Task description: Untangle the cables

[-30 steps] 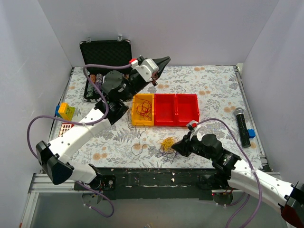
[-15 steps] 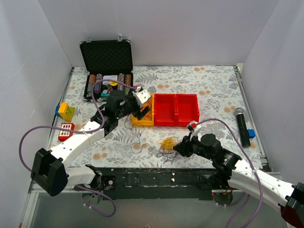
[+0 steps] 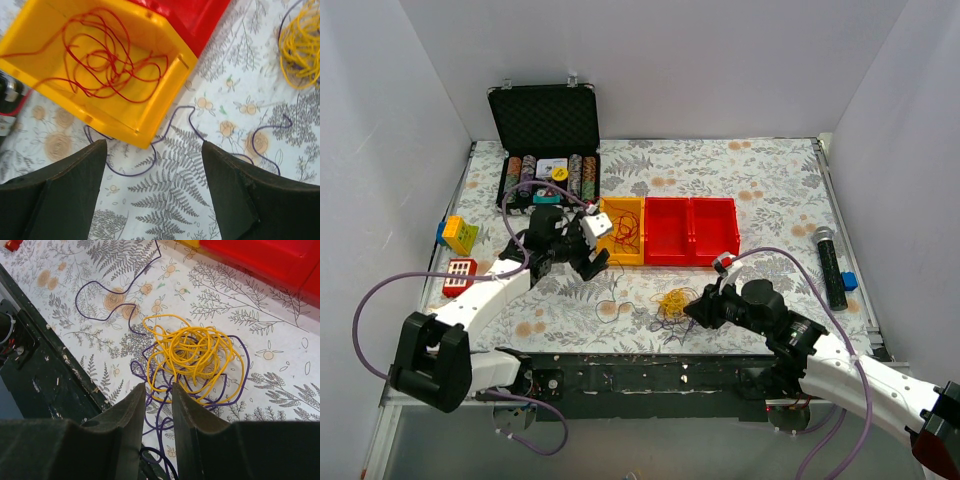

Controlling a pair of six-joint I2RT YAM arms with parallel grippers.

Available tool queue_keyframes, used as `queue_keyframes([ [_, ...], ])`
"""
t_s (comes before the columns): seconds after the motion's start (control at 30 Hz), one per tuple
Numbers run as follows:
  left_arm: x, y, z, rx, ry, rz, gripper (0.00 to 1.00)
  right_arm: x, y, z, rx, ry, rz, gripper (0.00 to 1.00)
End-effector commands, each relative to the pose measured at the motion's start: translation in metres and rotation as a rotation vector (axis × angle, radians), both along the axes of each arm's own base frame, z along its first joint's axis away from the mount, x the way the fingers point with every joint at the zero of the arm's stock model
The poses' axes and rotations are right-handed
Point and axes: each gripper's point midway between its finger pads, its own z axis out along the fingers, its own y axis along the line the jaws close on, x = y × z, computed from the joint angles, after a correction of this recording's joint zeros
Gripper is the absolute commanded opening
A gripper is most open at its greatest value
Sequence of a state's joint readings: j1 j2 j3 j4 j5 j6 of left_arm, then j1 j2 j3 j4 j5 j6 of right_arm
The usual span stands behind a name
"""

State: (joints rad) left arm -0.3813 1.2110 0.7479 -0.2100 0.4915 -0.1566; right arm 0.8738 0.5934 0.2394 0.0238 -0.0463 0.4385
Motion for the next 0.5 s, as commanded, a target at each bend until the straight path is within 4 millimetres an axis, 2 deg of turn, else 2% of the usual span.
queue_keyframes([
  [0.0, -0.023, 0.004, -0.035, 0.042, 0.061, -0.126, 0.76, 0.008, 0.006, 0.024, 0.042, -0.06, -0.011, 0.36],
  [0.17, -0.024, 0.009, -0.061, 0.084, 0.065, -0.155, 0.76, 0.01, 0.005, 0.023, 0.04, -0.06, -0.022, 0.36],
  [0.27, -0.009, 0.011, -0.067, 0.065, 0.059, -0.082, 0.75, 0.011, 0.005, 0.021, 0.037, -0.059, -0.024, 0.36],
  [0.33, 0.007, 0.011, -0.064, 0.049, 0.013, -0.04, 0.75, 0.011, 0.005, 0.021, 0.038, -0.059, -0.022, 0.36],
  [0.47, 0.023, 0.009, -0.07, 0.038, 0.015, 0.002, 0.74, 0.012, 0.005, 0.019, 0.031, -0.055, -0.026, 0.36],
])
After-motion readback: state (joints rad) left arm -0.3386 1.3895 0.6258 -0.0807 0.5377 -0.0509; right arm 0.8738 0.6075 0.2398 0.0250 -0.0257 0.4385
